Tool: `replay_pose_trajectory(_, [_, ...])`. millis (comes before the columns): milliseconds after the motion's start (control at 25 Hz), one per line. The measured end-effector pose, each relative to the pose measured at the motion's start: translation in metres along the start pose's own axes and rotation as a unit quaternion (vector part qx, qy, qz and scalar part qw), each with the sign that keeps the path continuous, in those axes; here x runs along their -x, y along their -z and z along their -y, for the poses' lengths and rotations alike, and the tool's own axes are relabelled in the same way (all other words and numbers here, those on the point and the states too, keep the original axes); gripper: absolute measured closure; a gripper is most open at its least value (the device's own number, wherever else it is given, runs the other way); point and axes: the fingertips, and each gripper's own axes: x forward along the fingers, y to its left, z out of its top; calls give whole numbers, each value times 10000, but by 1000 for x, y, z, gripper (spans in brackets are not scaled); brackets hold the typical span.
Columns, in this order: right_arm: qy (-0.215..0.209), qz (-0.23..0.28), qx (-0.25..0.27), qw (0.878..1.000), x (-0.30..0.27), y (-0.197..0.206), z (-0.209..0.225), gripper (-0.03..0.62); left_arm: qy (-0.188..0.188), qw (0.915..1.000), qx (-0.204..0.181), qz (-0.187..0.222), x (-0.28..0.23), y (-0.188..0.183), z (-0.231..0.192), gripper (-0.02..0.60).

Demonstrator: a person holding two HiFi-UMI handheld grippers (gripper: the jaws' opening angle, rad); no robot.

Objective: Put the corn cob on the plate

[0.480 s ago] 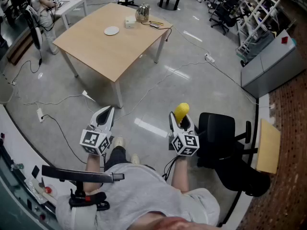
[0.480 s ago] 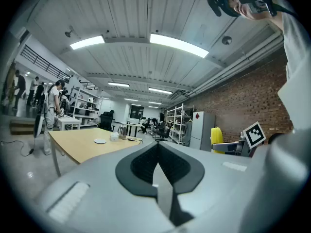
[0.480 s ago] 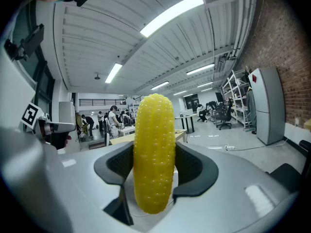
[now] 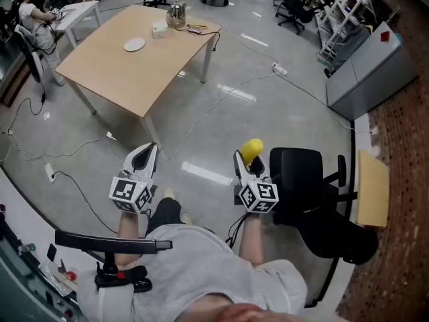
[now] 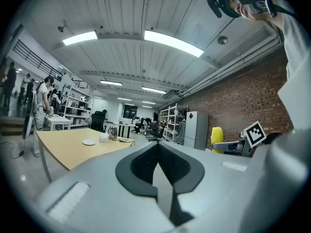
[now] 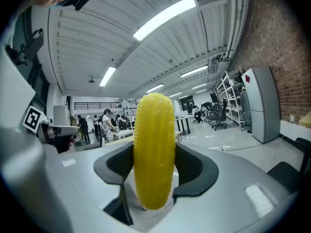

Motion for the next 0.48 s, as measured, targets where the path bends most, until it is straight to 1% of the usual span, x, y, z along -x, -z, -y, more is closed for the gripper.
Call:
replay_pose_trajectory(240, [-1,26,-13,10000,-27,-7,13,339,92,9999,22,-76,-33,1,-9,561])
replay_pose_trajectory(480, [24,10,24,10000,-75,-20,31,339,140,9999,64,-77,-84,-4,-36,561])
